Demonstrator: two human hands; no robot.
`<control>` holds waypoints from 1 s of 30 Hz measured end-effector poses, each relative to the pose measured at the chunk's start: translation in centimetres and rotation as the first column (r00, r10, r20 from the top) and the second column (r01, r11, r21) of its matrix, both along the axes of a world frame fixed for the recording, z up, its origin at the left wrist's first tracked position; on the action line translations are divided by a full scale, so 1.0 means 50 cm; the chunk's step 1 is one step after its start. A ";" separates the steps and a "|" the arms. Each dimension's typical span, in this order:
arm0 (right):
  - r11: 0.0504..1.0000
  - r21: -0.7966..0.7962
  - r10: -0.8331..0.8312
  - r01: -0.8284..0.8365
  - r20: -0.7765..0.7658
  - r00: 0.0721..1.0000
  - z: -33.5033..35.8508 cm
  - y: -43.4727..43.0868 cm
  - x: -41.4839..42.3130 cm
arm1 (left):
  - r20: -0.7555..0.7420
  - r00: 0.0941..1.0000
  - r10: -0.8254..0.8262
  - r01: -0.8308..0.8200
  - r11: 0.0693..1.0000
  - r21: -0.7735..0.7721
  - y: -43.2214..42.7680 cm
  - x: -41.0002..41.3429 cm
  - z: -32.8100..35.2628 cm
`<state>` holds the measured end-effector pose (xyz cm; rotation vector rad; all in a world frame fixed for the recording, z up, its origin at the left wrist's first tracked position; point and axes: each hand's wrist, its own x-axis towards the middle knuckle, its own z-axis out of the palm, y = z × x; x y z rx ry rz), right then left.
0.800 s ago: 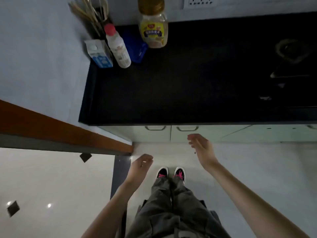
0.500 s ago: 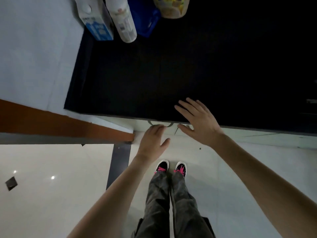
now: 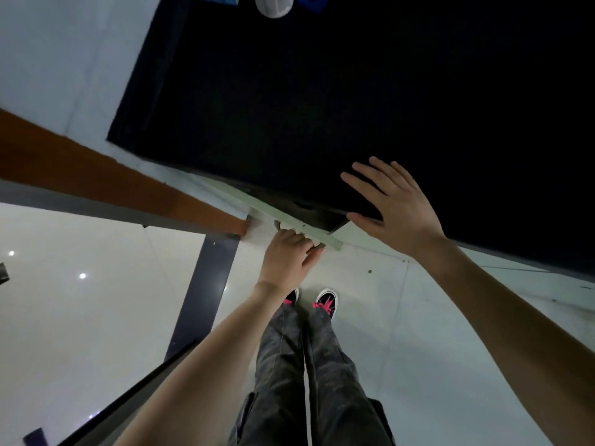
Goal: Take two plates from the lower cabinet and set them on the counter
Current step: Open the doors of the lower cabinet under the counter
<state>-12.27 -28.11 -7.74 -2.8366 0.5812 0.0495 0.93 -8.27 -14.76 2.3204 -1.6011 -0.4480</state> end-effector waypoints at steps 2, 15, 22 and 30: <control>1.000 0.008 -0.002 0.002 -0.010 1.000 0.004 0.001 0.002 | -0.026 0.999 -0.042 0.043 0.998 0.045 0.045 0.003 0.000; 0.999 0.004 -0.036 0.036 0.009 0.999 0.009 0.016 0.008 | -0.100 0.941 -0.324 0.334 0.937 0.103 0.287 0.080 -0.015; 0.997 -0.057 -0.039 0.043 0.074 0.997 0.005 0.022 0.021 | -0.108 0.869 -0.483 0.495 0.855 0.156 0.427 0.184 0.003; 0.989 -0.149 0.028 -0.010 0.119 0.993 -0.008 0.005 0.017 | -0.002 0.986 -0.167 0.162 0.957 -0.239 0.431 0.153 0.097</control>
